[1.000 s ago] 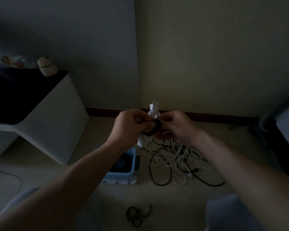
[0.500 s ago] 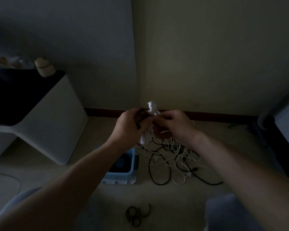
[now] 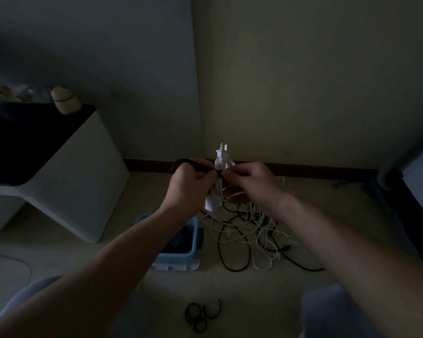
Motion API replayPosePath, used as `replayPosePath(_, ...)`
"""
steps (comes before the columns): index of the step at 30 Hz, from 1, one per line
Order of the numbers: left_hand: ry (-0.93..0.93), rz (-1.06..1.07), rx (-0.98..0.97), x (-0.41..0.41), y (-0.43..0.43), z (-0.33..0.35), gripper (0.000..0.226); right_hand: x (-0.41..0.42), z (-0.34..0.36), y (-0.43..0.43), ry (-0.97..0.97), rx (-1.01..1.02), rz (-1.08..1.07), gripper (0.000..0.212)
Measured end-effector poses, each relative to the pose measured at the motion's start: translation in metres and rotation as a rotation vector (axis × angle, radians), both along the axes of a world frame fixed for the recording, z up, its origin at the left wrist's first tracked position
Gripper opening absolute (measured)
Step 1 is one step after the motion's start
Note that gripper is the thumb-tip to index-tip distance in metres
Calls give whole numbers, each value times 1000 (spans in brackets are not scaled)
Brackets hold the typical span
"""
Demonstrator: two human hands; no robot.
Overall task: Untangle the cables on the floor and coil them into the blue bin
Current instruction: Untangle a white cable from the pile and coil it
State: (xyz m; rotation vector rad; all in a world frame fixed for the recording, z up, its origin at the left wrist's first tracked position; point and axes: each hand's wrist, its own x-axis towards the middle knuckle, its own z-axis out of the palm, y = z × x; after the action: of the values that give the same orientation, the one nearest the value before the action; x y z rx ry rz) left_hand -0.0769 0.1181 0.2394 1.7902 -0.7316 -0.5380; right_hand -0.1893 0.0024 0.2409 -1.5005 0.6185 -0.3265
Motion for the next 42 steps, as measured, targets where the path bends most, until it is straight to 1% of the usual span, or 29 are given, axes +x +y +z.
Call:
replayPosePath(2, 61, 16, -17, 1, -3, -3, 27, 0, 0, 0, 2, -4, -5, 12)
replayPosePath(4, 104, 39, -37, 0, -6, -5, 25, 0, -1, 0, 7, -2, -11, 12)
replayPosePath(10, 121, 32, -57, -4, -7, -2, 19, 5, -5, 3, -7, 30, -27, 13)
replayPosePath(13, 173, 33, -99, -1, -6, -2, 20, 6, -4, 2, -39, 77, -24, 14)
replayPosePath(15, 211, 11, -115, 1, -6, -4, 14, 6, -3, 1, -61, 106, -15, 14)
replayPosePath(19, 295, 15, -135, -1, -3, -4, 13, 5, -3, 1, -56, 42, 19, 11)
replayPosePath(22, 358, 34, -155, -3, -3, -1, 10, 5, -4, 0, -61, 48, 20, 10)
replayPosePath(26, 428, 100, -196, -3, -4, 2, 20, 6, -4, 3, -78, 67, 2, 9)
replayPosePath(31, 378, 192, -120, -3, -2, -2, 22, 7, -5, 3, -88, 79, -49, 15)
replayPosePath(34, 311, 201, -79, -2, -1, 1, 13, 8, -5, 3, -96, 79, -44, 13)
replayPosePath(37, 213, 194, -64, -2, 0, 1, 8, 8, -4, 4, -119, 106, -33, 13)
replayPosePath(40, 197, 197, -82, -3, 0, 2, 6, 9, -5, 2, -123, 166, -10, 14)
replayPosePath(42, 223, 210, -95, -3, -1, 2, 4, 9, -5, 0, -124, 193, 2, 13)
